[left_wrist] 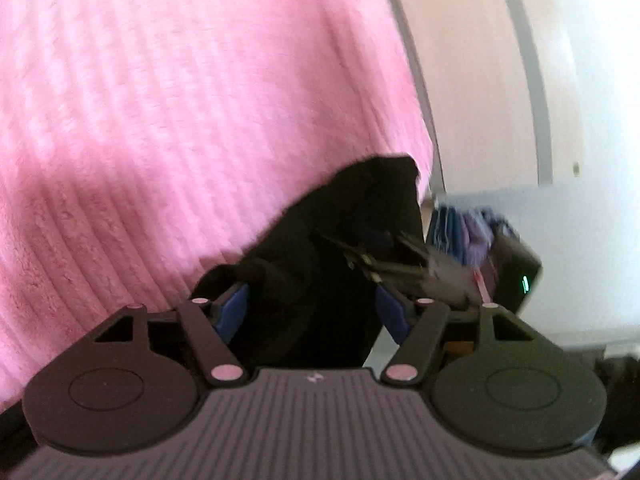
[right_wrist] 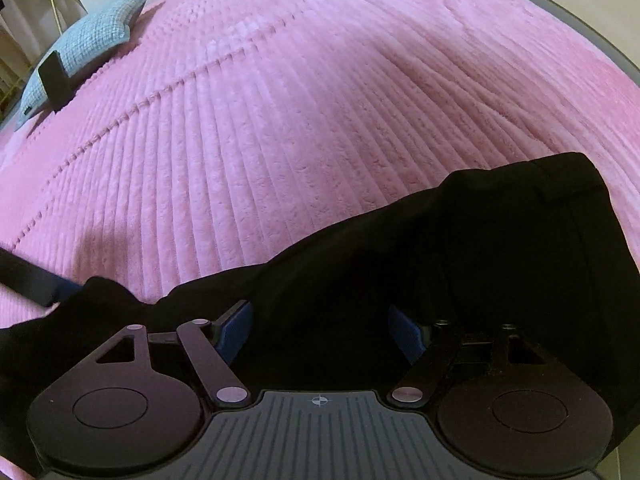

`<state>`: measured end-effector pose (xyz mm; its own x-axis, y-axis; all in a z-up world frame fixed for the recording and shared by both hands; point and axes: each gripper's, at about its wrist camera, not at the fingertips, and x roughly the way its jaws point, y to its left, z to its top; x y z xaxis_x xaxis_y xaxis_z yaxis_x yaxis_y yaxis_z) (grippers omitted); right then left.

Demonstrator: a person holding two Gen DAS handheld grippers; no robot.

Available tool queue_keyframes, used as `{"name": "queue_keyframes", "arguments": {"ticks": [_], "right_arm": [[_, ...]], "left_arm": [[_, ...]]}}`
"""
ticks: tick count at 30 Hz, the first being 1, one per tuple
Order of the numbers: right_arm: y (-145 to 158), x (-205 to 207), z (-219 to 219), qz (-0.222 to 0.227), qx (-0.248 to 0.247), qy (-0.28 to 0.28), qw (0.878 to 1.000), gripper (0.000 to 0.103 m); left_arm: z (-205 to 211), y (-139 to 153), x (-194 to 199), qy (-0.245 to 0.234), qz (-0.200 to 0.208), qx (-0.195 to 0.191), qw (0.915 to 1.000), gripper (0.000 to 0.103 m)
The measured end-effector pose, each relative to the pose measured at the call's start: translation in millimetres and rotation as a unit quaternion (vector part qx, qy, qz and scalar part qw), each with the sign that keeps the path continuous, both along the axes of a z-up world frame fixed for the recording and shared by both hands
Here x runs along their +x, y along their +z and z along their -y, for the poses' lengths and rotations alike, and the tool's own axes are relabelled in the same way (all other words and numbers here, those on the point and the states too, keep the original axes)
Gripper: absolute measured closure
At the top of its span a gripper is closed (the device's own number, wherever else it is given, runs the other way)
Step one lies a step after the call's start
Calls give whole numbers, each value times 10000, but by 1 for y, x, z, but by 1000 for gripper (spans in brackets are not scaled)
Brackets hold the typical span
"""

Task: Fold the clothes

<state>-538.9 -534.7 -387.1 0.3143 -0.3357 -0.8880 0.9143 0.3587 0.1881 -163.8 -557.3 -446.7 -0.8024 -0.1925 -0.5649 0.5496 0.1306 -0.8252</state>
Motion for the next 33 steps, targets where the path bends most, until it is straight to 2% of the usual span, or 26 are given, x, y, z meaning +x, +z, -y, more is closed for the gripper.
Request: {"name": "queue_keyframes", "arguments": {"ticks": [2,4,5,7,9,11,12,14,17,19,21,22,24,27,30,32,33], "right_arm": [[-1,0,-3,-1,-34,-27,10000,27],[0,1,-5,-13,-49,-79,10000,27],[1,0,-6,-25,-40,-125,9999,27],[8,-3,-8,-66,-45,-325,9994,27],[19,-6,-10,-102,-272,-583,9979,27],[31,-8,-12,-149,-541,-778,9954,27],[32,-10,-12,-105,-576,-835,9948,27],[27,-11,-10,-40,-417,-882,9952,27],[13,-11,-12,19,-88,-784,9969,27],[5,-15,-16,76,96,-733,9972,27],[3,-25,-20,-33,135,-834,9964,27],[4,-32,-23,-20,151,-946,9954,27],[8,-45,-27,-110,177,-1211,9924,27],[14,-64,-34,-365,188,-1523,9875,27],[18,-80,-40,-242,166,-1797,9833,27],[19,-85,-42,-203,137,-1851,9824,27],[18,-88,-42,-207,129,-1851,9824,27]], "left_arm": [[5,-9,1,141,-25,171,9998,54],[7,-19,1,152,156,404,9989,87],[7,-20,1,97,269,471,9985,95],[7,-13,2,33,412,325,9986,101],[8,16,8,154,894,-410,9950,101],[12,38,19,380,1276,-1039,9856,101],[15,40,24,454,1387,-1150,9826,101],[21,31,25,312,1597,-1174,9797,101],[21,14,17,107,2068,-1210,9708,101],[25,10,16,176,2130,-1168,9699,99],[26,14,17,145,2184,-1175,9687,98],[26,16,18,129,2218,-1182,9678,94],[22,28,30,106,2448,-1297,9608,89],[14,54,38,66,2844,-1565,9458,90],[5,72,26,-304,2650,-1831,9462,90],[-3,69,7,-759,2483,-1902,9468,90],[-6,60,-5,-1035,2496,-1881,9442,89]]}}
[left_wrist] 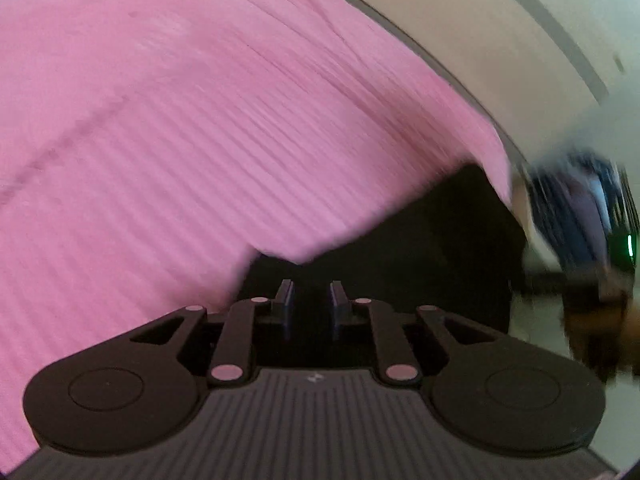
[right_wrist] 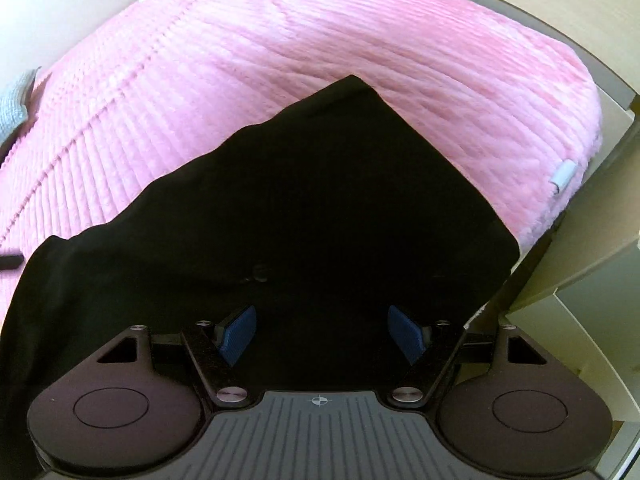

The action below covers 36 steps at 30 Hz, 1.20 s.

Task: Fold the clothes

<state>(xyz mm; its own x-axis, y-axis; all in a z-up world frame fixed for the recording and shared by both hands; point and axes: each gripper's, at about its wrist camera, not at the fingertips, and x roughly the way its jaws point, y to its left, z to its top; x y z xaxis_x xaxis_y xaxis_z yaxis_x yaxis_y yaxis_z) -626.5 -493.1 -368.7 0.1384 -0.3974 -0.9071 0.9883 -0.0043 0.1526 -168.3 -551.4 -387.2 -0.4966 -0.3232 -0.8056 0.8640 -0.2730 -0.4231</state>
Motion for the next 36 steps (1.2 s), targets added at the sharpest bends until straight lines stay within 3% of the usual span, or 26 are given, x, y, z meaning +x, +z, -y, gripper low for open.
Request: {"name": "queue_keyframes", "arguments": {"ticks": [4,8,12,17,22,24,30,32,33,34,36], "right_arm": [[-9,-17,7,143,-22,-66,9999,27],[2,-24,6,223,-65,106,9997,27],[7,-27,2,207,32,-123,9997,27],[22,8,5,-122,135,526,9984,27],[40,73,-6,82,-2,1439,9896,26],[39,106,-17,227,8,1686,9854,19],[14,225,-77,525,279,2383,9694,18],[-4,259,-97,606,603,2478,9650,17],[-15,275,-107,613,839,2482,9631,9],[-20,290,-122,359,828,2475,9647,0],[-25,319,-149,-244,784,2546,9636,0]], "left_arm": [[-6,-40,-17,-397,543,206,9975,92],[-3,-21,-9,-339,820,116,9960,93],[-28,-3,25,213,1358,337,9899,93],[-88,27,77,1223,1826,718,9729,92],[-179,48,121,2088,1965,1050,9522,89],[-214,47,134,2222,2001,1140,9474,89],[-295,26,182,2226,2000,1155,9472,84],[-324,18,210,2245,2039,1163,9458,82],[-339,14,225,2266,2068,1172,9445,81],[-354,10,240,2290,2099,1187,9431,81],[-388,0,273,2406,2205,1377,9352,81]]}}
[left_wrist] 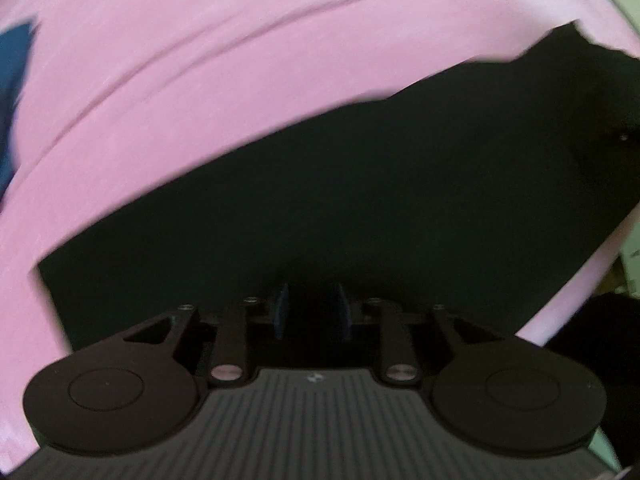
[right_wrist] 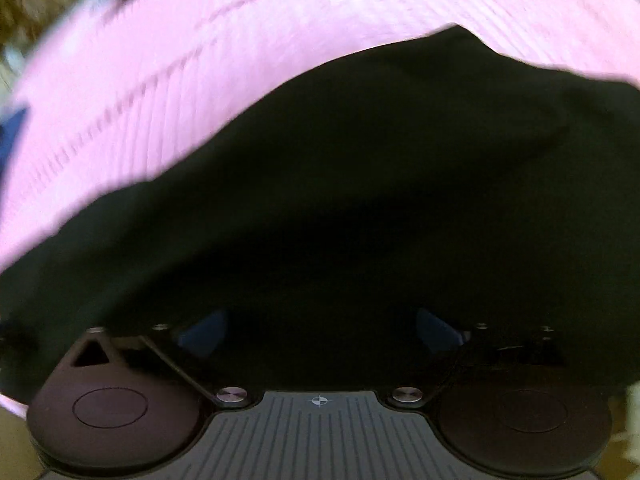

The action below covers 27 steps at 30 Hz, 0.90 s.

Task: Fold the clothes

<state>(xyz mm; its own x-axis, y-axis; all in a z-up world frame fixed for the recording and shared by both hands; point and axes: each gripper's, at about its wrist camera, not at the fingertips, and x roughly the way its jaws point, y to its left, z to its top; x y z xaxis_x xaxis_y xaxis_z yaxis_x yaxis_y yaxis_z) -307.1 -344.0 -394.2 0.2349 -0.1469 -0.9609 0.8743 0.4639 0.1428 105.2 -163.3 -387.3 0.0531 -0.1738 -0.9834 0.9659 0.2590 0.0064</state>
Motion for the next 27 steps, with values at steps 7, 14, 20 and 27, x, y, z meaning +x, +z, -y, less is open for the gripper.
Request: {"name": "queue_keyframes", "arguments": {"ticks": [7,14,20,27], "right_arm": [[5,69,-67,-799,599,405,9942,0],[22,123,-94,-494,573,975,9924,0],[-2,134,-102,-344,763,1050,9909,0],[2,130,-128,-615,503,1559,9846,0]], "left_arm": [[-103,18,81,850,218,266,9958,81],[-134,38,83,1057,68,-5,9944,75],[-136,19,53,913,37,82,9958,70],[-152,4,54,640,123,310,9974,61]]}}
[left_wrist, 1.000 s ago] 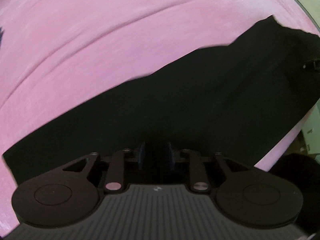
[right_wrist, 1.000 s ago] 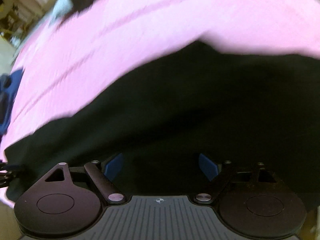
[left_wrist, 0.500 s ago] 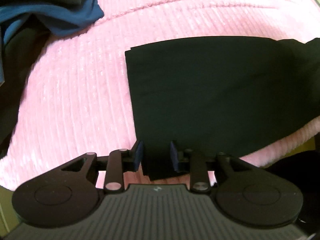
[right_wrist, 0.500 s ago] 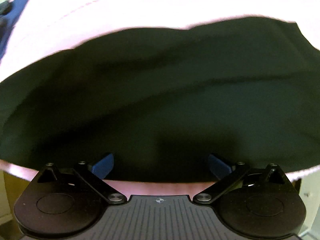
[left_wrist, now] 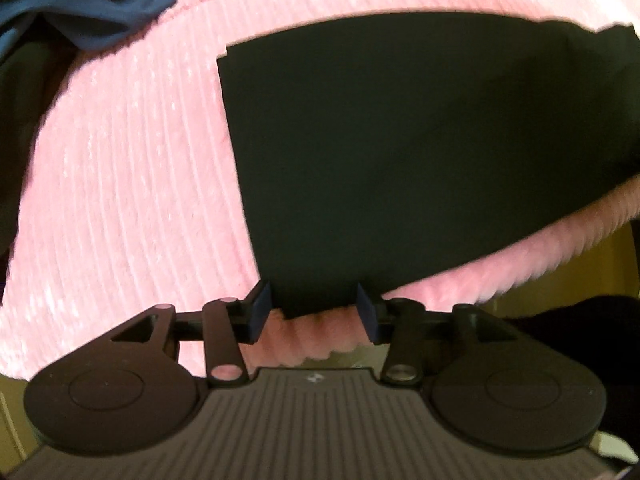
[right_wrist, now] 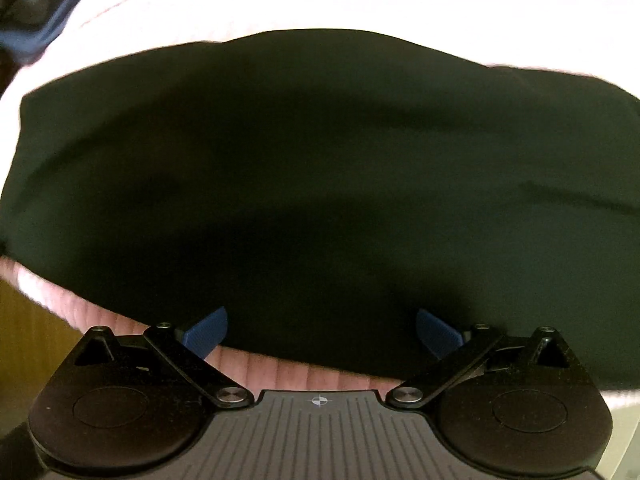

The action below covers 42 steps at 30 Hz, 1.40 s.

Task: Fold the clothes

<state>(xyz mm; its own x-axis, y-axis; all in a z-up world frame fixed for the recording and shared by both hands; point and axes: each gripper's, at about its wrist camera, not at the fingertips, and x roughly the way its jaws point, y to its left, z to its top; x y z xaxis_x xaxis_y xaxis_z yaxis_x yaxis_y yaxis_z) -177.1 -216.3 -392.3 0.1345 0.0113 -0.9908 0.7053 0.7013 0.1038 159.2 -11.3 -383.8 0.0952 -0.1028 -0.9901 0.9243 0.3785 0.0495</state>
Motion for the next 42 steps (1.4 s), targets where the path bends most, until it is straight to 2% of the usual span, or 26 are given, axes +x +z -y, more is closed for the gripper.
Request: {"name": "queue_keyframes", "arguments": {"ticks": [3,9,11,12,14,16,18,20,22,24,26,30,33,35,37,39,42], "right_arm": [[11,-4,-10,189,-141,-509,9984,0],[20,4,-74,517,-635,-1152,9900,0],[25,13,-101,622,-828,-1126,9882,0],[30,17,-109,665,-945,-1044,9878,0],[42,28,-129,827,-1182,-746,9867,0],[46,48,-143,972,-1310,-371,9859,0],[48,69,-149,1104,-1405,88,9839,0],[46,75,-159,1258,-1541,595,9782,0],[36,82,-156,1446,-1721,1000,9693,0],[20,84,-150,1650,-1925,1380,9574,0],[5,79,-143,1858,-2120,1665,9449,0],[-24,75,-128,2269,-2494,2039,9191,0],[-37,73,-122,2455,-2706,2364,9003,0],[-38,59,-119,2558,-2895,2638,8838,0],[-41,46,-122,2676,-3106,2882,8654,0],[-44,33,-126,2777,-3338,2942,8514,0],[-49,6,-130,2898,-3491,2764,8472,0]], "left_arm": [[-3,-8,9,-212,-77,-90,9997,60],[-24,-23,18,-897,-365,-466,9942,59],[-37,-18,25,-915,-422,-630,9929,71],[-44,-14,29,-864,-452,-724,9926,75],[-57,-3,40,-649,-619,-1044,9905,75],[-66,12,47,-417,-715,-1461,9858,76],[-67,18,48,-408,-763,-1796,9799,76],[-65,11,44,-266,-924,-1859,9778,75],[-62,4,41,-119,-1078,-1917,9754,69],[-63,-12,37,190,-999,-1894,9766,69],[-64,-21,35,422,-934,-2035,9737,69],[-80,-28,25,862,-835,-2475,9614,68],[-86,-32,34,1040,-899,-2772,9509,67],[-90,-33,34,1015,-874,-2924,9469,72],[-89,-36,39,823,-827,-3047,9453,86],[-90,-33,33,638,-656,-3120,9457,90],[-87,-33,19,455,-124,-3186,9467,94]]}}
